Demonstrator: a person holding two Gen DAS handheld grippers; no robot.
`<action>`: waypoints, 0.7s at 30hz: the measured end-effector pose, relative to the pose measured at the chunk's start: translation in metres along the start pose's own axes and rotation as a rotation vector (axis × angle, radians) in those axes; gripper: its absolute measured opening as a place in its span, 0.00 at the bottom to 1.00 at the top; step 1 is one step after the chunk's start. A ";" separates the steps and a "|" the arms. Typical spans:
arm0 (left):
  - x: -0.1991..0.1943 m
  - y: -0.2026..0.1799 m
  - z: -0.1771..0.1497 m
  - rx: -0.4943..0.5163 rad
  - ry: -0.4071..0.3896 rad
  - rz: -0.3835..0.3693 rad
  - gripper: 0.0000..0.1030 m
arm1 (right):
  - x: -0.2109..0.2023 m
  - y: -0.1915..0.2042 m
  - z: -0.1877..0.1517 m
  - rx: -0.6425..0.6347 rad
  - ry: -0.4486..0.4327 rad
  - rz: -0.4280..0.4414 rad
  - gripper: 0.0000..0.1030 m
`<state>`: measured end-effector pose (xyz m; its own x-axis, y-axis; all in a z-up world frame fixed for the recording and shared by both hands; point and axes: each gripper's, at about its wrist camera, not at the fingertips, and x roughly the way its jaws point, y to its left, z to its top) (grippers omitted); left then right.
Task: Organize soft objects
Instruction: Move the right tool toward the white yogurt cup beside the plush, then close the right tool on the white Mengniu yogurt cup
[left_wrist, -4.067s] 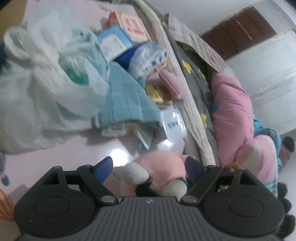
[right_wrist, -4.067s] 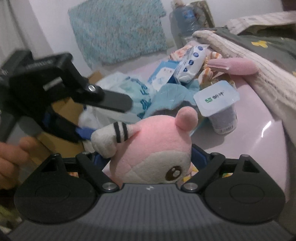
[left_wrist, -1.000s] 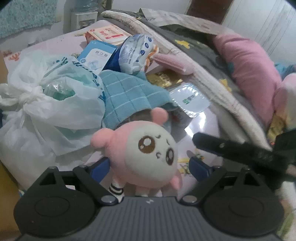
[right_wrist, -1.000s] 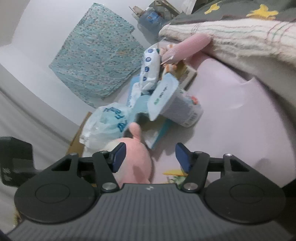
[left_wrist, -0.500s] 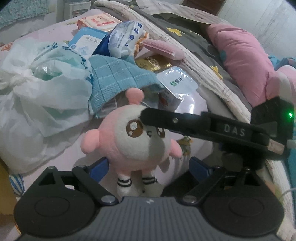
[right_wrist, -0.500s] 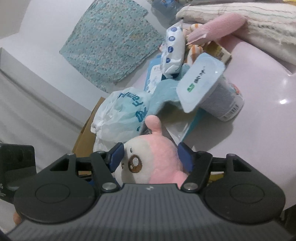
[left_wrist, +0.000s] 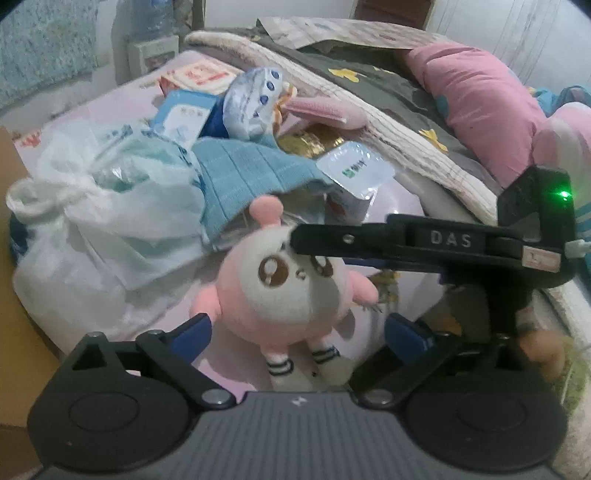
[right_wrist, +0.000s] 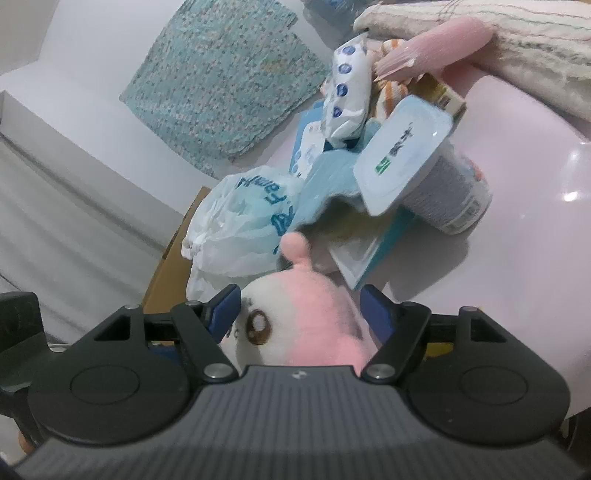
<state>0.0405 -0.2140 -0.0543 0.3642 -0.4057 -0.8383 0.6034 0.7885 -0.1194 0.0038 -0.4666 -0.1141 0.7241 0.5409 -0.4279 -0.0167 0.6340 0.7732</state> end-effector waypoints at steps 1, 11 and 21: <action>0.000 -0.001 0.002 0.002 -0.004 0.008 0.99 | -0.001 -0.001 0.000 0.004 -0.005 -0.001 0.70; 0.019 0.002 0.023 -0.033 0.000 -0.002 0.99 | -0.043 -0.003 0.008 -0.015 -0.122 -0.014 0.72; 0.040 0.008 0.028 -0.042 0.017 0.016 0.98 | -0.068 0.002 0.040 -0.121 -0.222 -0.163 0.78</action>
<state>0.0800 -0.2367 -0.0742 0.3613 -0.3848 -0.8494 0.5670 0.8138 -0.1276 -0.0182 -0.5241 -0.0648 0.8566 0.3011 -0.4189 0.0397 0.7711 0.6355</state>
